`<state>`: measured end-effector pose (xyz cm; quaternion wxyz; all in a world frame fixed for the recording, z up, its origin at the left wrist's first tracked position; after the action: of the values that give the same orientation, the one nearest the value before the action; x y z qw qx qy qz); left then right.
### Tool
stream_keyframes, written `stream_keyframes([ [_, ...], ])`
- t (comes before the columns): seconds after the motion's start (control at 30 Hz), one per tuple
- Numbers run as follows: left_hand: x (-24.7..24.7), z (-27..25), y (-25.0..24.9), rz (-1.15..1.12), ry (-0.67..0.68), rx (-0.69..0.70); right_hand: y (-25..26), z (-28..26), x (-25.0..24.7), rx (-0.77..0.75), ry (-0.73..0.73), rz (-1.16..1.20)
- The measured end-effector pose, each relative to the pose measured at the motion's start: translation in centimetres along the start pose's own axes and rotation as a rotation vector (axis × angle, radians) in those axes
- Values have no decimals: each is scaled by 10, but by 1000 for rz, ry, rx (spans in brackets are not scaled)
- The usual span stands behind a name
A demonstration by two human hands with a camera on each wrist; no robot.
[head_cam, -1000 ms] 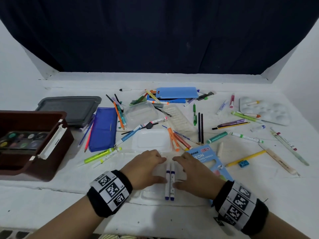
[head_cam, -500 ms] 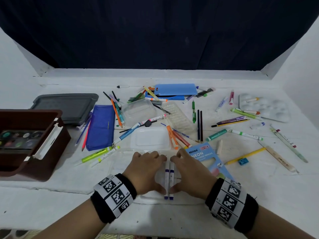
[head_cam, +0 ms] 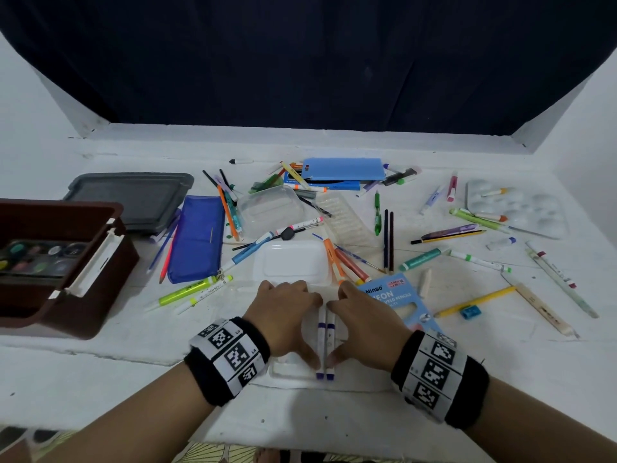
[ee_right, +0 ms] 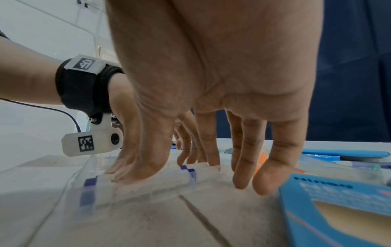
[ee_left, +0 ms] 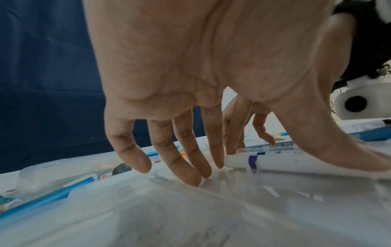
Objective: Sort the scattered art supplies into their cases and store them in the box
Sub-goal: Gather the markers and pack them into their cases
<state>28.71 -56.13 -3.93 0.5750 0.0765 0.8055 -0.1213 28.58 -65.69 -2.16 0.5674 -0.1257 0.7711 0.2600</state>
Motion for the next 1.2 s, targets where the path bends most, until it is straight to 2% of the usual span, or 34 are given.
stream_keyframes([
  [0.47, -11, -6, 6, -96, -60, -66, -3, 1, -10, -97, -9, -125],
  [0.53, -23, -6, 15, -199, -116, -87, -6, 0, -27, -108, -84, -147],
  [0.63, -57, -2, 36, -356, -305, -102, -16, 6, -70, -88, -280, -100],
  [0.73, -89, 13, 58, -340, -480, -120, -33, 21, -108, -59, -490, -21],
  [0.8, -103, 32, 66, -310, -522, -109, -43, 39, -121, -37, -526, 3],
  [1.07, -94, 121, 85, -121, -288, -110, -65, 149, -135, -77, -421, -88],
  [1.2, -87, 147, 85, -5, -291, -96, -74, 205, -116, -114, -277, -163],
])
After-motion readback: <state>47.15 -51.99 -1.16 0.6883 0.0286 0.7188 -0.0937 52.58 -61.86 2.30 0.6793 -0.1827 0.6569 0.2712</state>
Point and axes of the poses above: each hand's wrist, its own z-axis towards the middle knuckle, its own x-axis out of the palm, y = z × x, the point moved 9 cm from there along z, towards the middle knuckle, and after that the axes turned 5 degrees about -y, right-handed, at the moved point
